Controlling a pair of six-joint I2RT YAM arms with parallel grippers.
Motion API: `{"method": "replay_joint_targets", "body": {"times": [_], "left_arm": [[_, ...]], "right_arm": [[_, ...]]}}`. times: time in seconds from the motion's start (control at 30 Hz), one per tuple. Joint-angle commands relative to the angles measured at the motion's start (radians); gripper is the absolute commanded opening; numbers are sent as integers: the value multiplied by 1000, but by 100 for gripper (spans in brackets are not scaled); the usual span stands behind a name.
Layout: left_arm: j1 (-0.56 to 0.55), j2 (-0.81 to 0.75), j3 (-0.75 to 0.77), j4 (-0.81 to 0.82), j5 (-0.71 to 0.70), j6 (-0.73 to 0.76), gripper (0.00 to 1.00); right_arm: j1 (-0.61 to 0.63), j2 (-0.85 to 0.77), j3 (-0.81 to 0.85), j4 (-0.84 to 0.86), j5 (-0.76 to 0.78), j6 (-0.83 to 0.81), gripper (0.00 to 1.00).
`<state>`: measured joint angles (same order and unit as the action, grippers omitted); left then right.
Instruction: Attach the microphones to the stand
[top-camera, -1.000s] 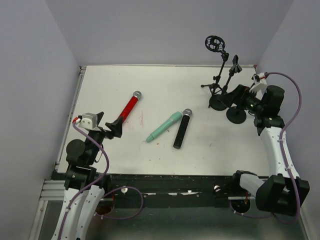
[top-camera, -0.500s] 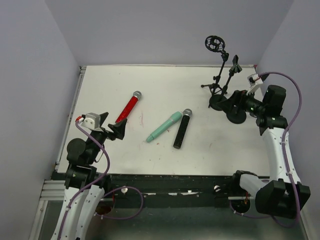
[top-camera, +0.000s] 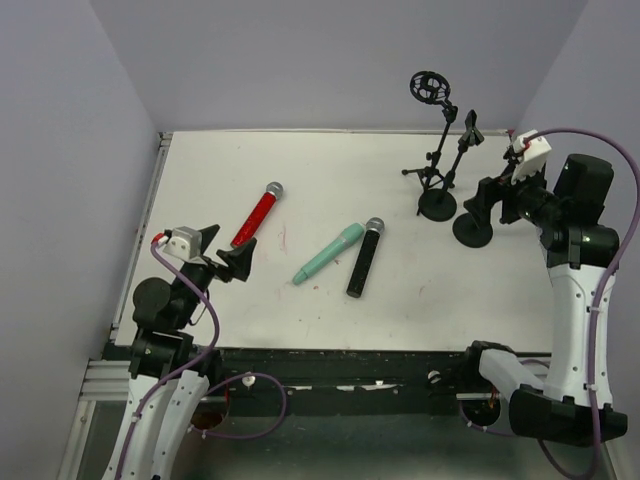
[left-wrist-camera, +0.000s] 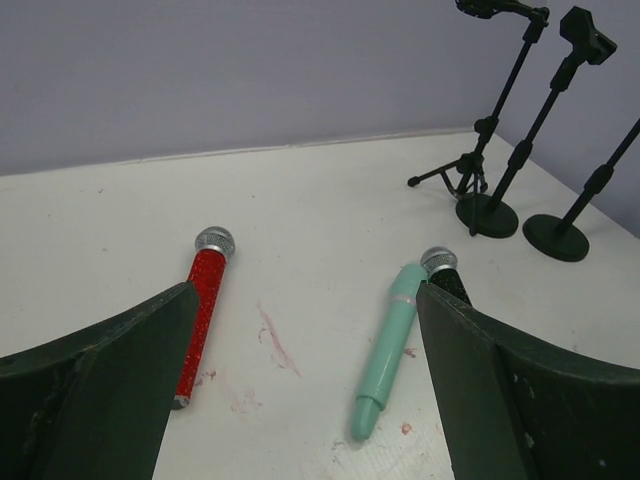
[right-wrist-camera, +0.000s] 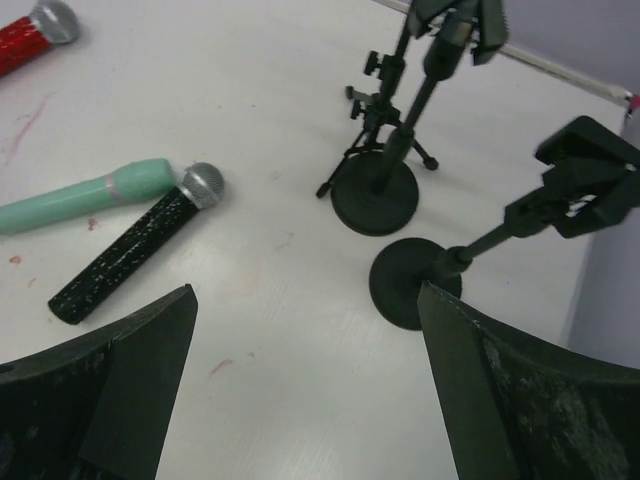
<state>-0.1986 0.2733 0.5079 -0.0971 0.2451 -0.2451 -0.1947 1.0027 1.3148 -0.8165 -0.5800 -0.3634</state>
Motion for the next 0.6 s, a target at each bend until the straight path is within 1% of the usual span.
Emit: {"method": "replay_joint_targets", "body": {"times": [0.0,0.03,0.07,0.2,0.33,0.43,0.5,0.57], "left_arm": [[-7,-29,-8,20,20,-2,99],[-10,-32,-9,19,19,-2,99],[-10,-37,-9,19,20,0,98],[-21,-57,-11,17,13,4,98],[-30,-72,-11,13,6,9,98],[-38,-78,-14,16,6,12,98],[-41,-82,-14,16,6,13,99],[-42,-82,-12,19,6,13,98]], "right_arm": [[-3,51,75,5,279,98,100],[-5,63,83,29,320,130,100],[-5,73,89,46,330,151,100],[-51,132,103,94,305,216,100],[-115,171,81,168,299,251,100],[-149,189,38,226,298,262,100],[-157,197,-18,275,292,256,100],[-157,200,-78,330,249,238,100]]}}
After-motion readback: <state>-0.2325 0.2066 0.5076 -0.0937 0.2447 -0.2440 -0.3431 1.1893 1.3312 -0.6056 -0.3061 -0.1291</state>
